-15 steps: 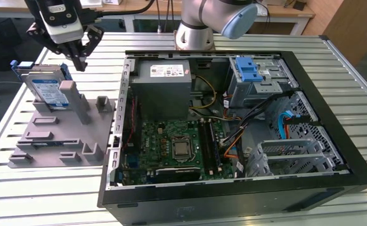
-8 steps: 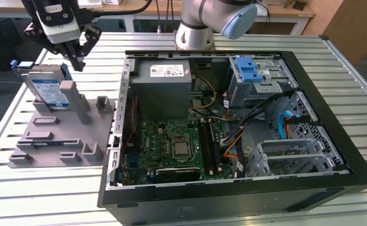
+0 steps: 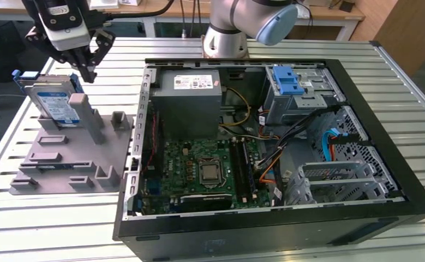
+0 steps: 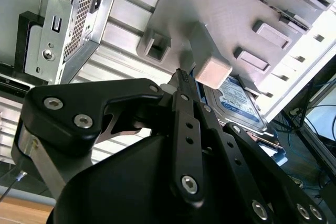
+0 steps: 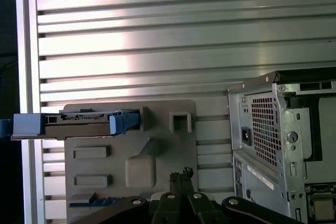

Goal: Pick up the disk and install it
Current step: 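Reach for the disk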

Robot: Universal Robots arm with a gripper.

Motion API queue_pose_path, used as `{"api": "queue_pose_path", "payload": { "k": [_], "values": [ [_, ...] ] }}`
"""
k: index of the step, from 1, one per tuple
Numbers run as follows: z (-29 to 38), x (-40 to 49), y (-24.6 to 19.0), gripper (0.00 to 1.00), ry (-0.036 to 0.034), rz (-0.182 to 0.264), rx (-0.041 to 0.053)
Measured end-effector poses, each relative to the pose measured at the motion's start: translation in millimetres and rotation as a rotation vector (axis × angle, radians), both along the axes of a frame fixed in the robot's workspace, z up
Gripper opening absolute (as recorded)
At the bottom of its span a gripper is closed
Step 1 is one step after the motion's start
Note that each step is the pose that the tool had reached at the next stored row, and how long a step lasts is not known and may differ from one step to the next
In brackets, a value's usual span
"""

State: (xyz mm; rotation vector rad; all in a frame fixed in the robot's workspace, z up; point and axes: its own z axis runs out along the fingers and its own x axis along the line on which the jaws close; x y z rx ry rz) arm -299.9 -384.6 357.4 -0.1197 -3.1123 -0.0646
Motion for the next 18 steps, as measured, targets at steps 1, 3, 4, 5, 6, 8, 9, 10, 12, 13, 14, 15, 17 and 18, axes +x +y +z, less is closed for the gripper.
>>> {"api": "queue_pose_path", "payload": {
  "k": [1,3,4,5,6,8,9,10,12,13,14,15,17,18],
  "values": [
    [0.0,-0.4,0.1,0.11,0.0000,0.000,0.0000],
    [-0.1,-1.2,0.1,0.11,0.0000,0.000,0.0000],
    [-0.1,-1.7,0.2,0.11,0.0000,0.000,0.0000],
    [-0.2,-2.1,0.3,0.11,0.0000,0.000,0.0000],
    [-0.2,-2.7,0.3,0.11,0.0000,0.000,0.0000],
    [-0.3,-4.3,0.4,0.11,0.0001,0.000,-0.0001],
    [-0.3,-5.5,0.5,0.11,0.0001,0.000,-0.0001],
    [-0.3,-6.9,0.6,0.11,0.0001,0.000,-0.0001],
    [-0.4,-9.8,0.9,0.11,0.0000,0.000,-0.0001],
    [-0.4,-11.4,1.2,0.11,0.0000,0.000,0.0000],
    [-0.4,-13.1,1.8,0.11,0.0000,0.000,0.0000],
    [-0.4,-15.4,2.6,0.11,0.0001,0.000,-0.0001],
    [-0.4,-20.4,5.1,0.11,0.0000,0.000,0.0000],
    [-0.4,-23.0,6.6,0.11,0.0001,0.000,-0.0001]
  ]
}}
